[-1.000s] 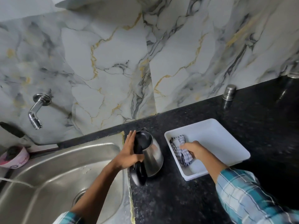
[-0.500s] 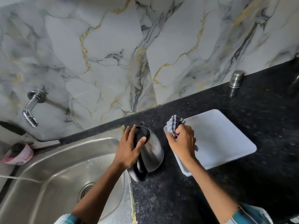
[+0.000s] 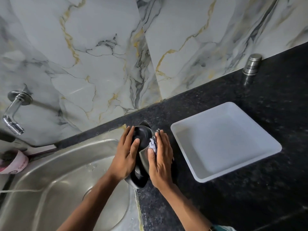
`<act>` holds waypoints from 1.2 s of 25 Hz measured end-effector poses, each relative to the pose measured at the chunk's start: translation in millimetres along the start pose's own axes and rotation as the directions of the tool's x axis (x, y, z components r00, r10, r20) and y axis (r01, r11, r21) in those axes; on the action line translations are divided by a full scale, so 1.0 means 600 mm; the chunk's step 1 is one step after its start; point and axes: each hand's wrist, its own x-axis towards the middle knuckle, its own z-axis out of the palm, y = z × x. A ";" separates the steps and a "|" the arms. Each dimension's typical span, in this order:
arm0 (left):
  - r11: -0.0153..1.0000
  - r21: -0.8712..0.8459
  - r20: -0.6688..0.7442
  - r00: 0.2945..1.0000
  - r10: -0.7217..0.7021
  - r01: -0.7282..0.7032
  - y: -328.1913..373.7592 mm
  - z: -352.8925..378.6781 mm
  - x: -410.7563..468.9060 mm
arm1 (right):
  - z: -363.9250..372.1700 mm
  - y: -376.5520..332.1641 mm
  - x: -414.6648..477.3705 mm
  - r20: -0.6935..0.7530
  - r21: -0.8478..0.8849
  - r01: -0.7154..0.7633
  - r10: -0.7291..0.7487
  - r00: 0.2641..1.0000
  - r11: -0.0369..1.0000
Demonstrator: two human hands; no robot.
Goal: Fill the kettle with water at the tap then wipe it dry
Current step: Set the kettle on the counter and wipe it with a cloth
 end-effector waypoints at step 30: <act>0.994 -0.043 -0.218 0.970 -0.110 0.103 -0.007 0.037 0.013 | 0.007 -0.020 0.103 0.303 0.257 -0.566 0.491 0.817 0.783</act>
